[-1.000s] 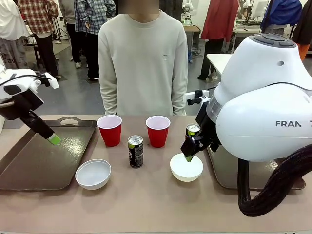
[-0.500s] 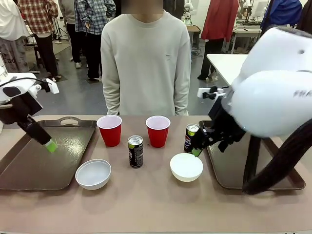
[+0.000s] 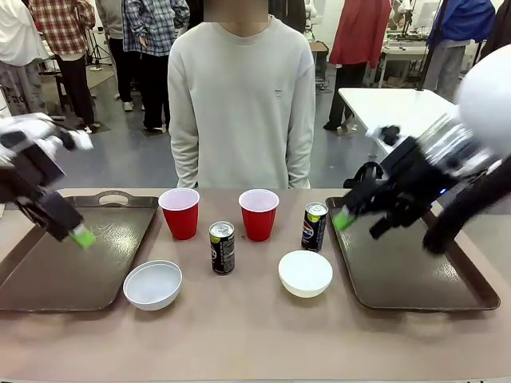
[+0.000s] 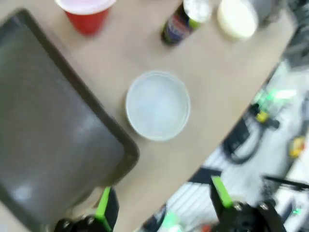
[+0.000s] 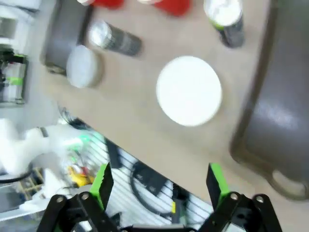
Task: Prepare tableware on both trays.
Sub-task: Pick up a Picnic Bowl from the table and place it on a Handle tray.
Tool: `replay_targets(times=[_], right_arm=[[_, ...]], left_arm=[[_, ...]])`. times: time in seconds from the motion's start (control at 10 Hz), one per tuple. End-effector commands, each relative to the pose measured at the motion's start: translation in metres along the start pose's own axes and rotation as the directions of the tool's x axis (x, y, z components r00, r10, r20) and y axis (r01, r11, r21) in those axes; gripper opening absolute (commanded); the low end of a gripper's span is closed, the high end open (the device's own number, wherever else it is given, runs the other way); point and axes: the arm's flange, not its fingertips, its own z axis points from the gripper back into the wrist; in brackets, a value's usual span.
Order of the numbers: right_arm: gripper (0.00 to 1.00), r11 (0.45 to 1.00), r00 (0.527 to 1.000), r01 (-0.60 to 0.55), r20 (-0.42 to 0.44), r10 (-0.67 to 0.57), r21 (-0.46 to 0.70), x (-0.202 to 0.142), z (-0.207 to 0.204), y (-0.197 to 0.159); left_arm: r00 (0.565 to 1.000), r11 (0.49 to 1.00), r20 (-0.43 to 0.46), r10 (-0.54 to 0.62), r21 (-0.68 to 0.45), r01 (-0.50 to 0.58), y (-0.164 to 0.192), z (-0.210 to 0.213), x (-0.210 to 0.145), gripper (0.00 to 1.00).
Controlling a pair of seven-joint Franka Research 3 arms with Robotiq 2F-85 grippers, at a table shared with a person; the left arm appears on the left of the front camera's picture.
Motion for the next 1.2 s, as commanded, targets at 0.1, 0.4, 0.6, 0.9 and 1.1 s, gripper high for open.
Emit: replay_targets(times=[0.1, 0.4, 0.6, 0.9, 1.1], right_arm=[[1.0, 0.898, 0.973, 0.009, 0.203, -0.11, 0.44, -0.112, 0.004, -0.095], [1.0, 0.883, 0.984, 0.007, 0.156, -0.091, 0.469, -0.171, 0.004, -0.12], [1.0, 0.914, 1.0, -0.009, 0.017, 0.002, 0.406, -0.201, -0.001, -0.119], [1.0, 0.93, 0.993, 0.002, 0.108, -0.045, 0.367, -0.242, 0.02, -0.119], [1.0, 0.937, 0.981, 0.003, 0.183, -0.071, 0.349, -0.24, 0.026, -0.118]], left_arm=[[0.93, 0.882, 0.265, 0.253, -0.459, -0.109, 0.095, 0.041, -0.018, 1.0], [0.883, 0.783, 0.287, 0.37, -0.608, -0.131, 0.149, 0.057, -0.061, 1.0], [0.927, 0.8, 0.248, 0.28, -0.594, -0.083, 0.169, 0.068, -0.095, 1.0], [0.898, 0.814, 0.269, 0.347, -0.562, -0.145, 0.196, 0.073, -0.151, 1.0], [0.886, 0.834, 0.284, 0.366, -0.522, -0.178, 0.203, 0.068, -0.161, 1.0]])
